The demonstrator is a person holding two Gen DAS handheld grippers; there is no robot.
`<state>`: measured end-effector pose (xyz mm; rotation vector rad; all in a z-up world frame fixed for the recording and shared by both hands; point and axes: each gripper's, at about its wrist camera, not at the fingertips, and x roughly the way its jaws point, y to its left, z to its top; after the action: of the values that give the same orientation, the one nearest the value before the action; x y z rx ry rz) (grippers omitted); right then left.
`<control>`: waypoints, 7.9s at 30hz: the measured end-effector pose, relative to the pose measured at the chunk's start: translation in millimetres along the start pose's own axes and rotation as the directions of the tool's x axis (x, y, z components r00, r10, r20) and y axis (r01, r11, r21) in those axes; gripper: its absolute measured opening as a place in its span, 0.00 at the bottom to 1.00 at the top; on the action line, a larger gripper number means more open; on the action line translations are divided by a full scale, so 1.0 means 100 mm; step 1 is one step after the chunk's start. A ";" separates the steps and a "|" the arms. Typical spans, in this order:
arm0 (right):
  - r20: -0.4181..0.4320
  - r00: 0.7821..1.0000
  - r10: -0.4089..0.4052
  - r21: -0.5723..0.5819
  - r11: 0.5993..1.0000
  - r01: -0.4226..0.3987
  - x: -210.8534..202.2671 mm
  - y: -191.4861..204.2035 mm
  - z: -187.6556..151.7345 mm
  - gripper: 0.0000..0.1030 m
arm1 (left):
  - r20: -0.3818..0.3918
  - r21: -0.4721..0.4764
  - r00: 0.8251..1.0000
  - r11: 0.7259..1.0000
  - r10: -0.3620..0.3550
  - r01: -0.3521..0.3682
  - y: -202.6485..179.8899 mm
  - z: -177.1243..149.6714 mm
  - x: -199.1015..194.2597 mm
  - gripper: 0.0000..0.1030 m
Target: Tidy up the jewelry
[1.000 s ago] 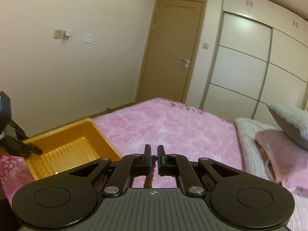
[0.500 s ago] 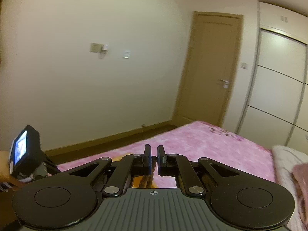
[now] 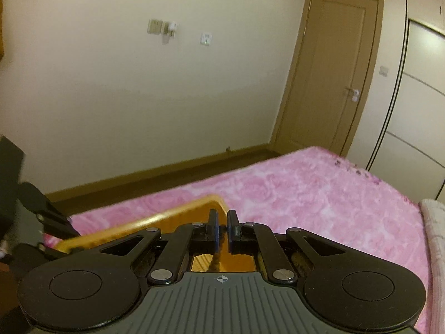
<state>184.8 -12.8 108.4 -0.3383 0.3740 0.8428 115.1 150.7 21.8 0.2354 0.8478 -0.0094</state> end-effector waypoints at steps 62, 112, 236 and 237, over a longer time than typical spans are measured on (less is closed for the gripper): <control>-0.321 0.901 -0.293 0.441 0.796 0.416 -0.96 -0.58 -2.39 0.39 | 0.000 -0.007 1.000 1.000 0.005 -0.005 0.03 -0.01 0.00 0.03; -0.097 0.988 0.122 0.291 0.953 -0.089 -0.35 0.51 -1.32 0.08 | 0.000 -0.005 1.000 1.000 0.005 -0.005 0.03 -0.02 0.01 0.03; -0.017 0.994 0.107 0.218 0.971 -0.100 -0.06 0.50 -0.96 0.08 | 0.001 -0.004 1.000 1.000 0.006 -0.006 0.01 -0.01 -0.01 0.03; -0.016 0.993 0.119 0.208 0.972 -0.113 -0.05 0.53 -0.95 0.08 | 0.001 -0.005 1.000 1.000 0.006 -0.006 0.01 -0.01 -0.01 0.03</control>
<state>123.5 -24.0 18.9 -0.1356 0.5078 0.9051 113.9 152.1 22.0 0.2337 0.8461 -0.0020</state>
